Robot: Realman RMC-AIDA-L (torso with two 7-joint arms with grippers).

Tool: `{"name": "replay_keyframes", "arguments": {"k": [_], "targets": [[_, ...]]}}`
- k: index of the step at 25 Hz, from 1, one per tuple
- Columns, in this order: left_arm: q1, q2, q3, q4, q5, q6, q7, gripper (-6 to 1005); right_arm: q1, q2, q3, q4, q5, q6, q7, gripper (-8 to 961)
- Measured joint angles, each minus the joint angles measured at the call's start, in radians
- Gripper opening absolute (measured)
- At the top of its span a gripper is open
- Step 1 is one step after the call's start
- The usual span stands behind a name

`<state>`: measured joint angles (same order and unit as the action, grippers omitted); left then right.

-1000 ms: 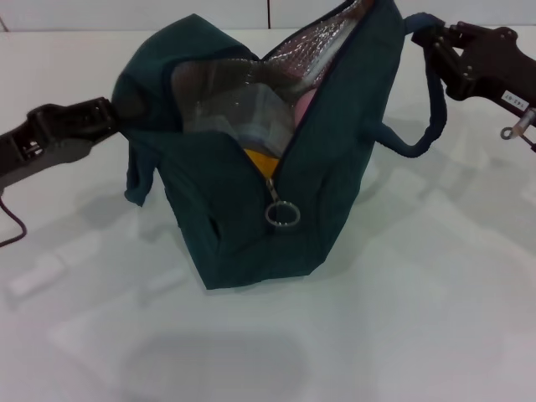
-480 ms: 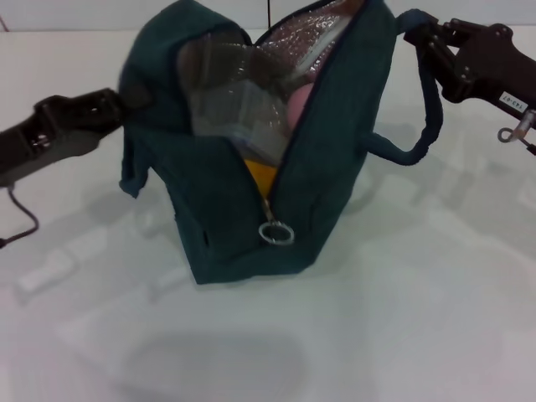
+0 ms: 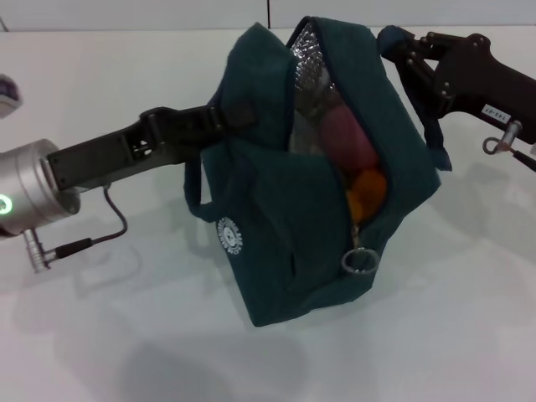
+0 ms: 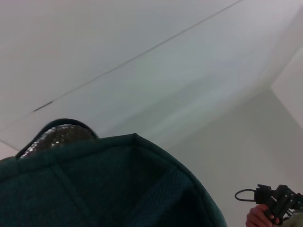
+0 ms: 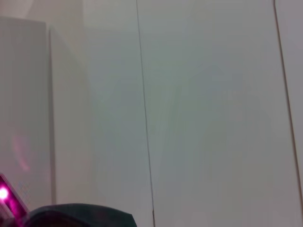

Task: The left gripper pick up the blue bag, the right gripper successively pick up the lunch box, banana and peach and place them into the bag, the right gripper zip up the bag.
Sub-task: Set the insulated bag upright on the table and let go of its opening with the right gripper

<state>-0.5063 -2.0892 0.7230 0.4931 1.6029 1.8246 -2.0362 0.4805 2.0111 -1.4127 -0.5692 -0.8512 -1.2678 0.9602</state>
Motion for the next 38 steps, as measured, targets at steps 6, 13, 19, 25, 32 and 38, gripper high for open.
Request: {"name": "replay_keyframes", "arguments": {"k": [6,13,19,25,32,38], "targets": [[0.001,-0.001,0.0,-0.017,-0.001,-0.037,0.025,47,0.004,0.0,0.0,0.0,-0.009,0.016,0.0,72],[0.006,0.001,0.001,-0.051,0.01,-0.068,0.047,47,0.01,0.001,0.0,0.0,-0.009,0.021,0.002,72],[0.021,0.001,0.001,-0.067,0.027,-0.08,0.056,47,0.019,0.002,-0.002,0.0,-0.022,0.035,0.018,74],[0.039,0.001,0.001,-0.067,0.027,-0.081,0.056,47,0.032,0.003,-0.003,0.027,-0.023,0.05,0.022,94],[0.058,0.004,-0.004,-0.068,0.027,-0.09,0.056,47,0.053,0.003,-0.012,0.061,-0.023,0.053,0.023,118],[0.062,0.005,-0.001,-0.068,0.027,-0.096,0.056,47,0.061,0.003,-0.018,0.061,-0.032,0.057,0.018,138]]}}
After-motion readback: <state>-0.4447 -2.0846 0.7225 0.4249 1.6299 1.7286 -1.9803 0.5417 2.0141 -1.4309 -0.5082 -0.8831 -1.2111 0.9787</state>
